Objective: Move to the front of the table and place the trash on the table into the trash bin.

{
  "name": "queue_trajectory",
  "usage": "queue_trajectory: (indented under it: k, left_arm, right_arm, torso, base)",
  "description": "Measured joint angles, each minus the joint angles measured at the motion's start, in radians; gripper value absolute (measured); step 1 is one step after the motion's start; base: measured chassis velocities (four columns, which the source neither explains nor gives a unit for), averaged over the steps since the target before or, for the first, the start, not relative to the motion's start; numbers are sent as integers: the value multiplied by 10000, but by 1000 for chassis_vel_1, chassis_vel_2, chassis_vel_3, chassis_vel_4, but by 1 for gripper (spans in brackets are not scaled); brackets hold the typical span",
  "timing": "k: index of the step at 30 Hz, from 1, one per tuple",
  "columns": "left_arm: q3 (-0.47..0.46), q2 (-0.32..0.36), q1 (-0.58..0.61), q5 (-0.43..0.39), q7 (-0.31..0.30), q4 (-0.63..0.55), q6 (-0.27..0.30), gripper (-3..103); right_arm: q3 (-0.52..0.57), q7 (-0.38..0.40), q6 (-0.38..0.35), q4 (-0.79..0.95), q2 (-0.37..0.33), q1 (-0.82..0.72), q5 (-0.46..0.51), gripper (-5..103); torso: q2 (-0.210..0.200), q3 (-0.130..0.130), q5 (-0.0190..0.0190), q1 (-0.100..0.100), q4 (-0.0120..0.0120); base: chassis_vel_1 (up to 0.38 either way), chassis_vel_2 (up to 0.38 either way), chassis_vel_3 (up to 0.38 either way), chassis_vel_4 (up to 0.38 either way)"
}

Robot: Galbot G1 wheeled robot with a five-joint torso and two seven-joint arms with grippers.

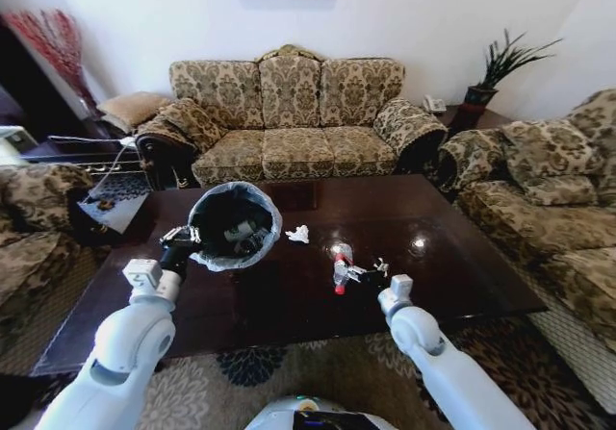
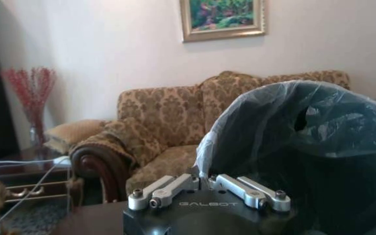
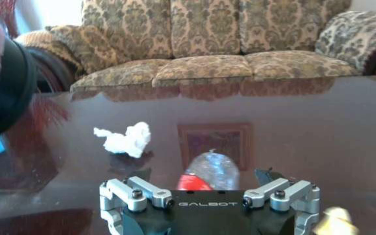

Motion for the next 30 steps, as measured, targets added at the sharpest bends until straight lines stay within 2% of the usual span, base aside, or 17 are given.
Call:
queue_trajectory:
  k: [3, 6, 9, 13, 18, 23, 24, 27, 30]
  left_arm:
    - [0, 11, 9, 17, -1, 36, -111, 1]
    - [-8, 97, 8, 58, 58, 122, -368, 1]
    - [-20, 120, 7, 58, 81, 130, -404, 1]
    - [3, 131, -33, 56, 87, 156, -405, 1]
    - [53, 176, -59, -36, 130, 157, -369, 1]
    - [46, 284, -116, -129, 130, 161, -349, 1]
    - [46, 298, -140, -154, 131, 173, -343, 1]
    - [73, 308, -205, -198, 128, 216, -326, 1]
    - [95, 318, -235, -211, 129, 257, -322, 1]
  right_arm:
    - [-169, 189, 16, -191, 99, 145, -79, 100]
    - [-431, 1081, -37, -390, 275, 240, -194, 100]
    - [-544, 1499, -54, -413, 346, 235, -180, 100]
    - [-629, 1553, -37, -604, 454, 242, -48, 100]
    - [-871, 1845, -52, -1022, 886, 538, 586, 100]
    - [-961, 1827, -35, -1292, 1093, 671, 693, 100]
    - [-995, 1827, -33, -1334, 1125, 705, 714, 103]
    - [-1102, 1831, 7, -1496, 1219, 788, 708, 89]
    - [-1153, 1819, 51, -1550, 1247, 822, 641, 84]
  torso:
    - [0, 0, 1, 0, 4]
    - [0, 1, 3, 1, -11]
    - [0, 0, 5, 0, -11]
    - [0, 0, 3, 0, -7]
    - [0, 1, 4, 0, -4]
    - [0, 0, 3, 0, -6]
    - [0, 0, 3, 0, -5]
    - [0, 1, 4, 0, -5]
    - [0, 0, 3, 0, -6]
  base:
    - [11, 21, 16, 10]
    - [0, 0, 0, 0]
    - [0, 0, 0, 0]
    - [0, 0, 0, 0]
    - [0, 0, 0, 0]
    - [0, 0, 0, 0]
    - [0, 0, 0, 0]
    - [0, 0, 0, 0]
    - [0, 0, 0, 0]
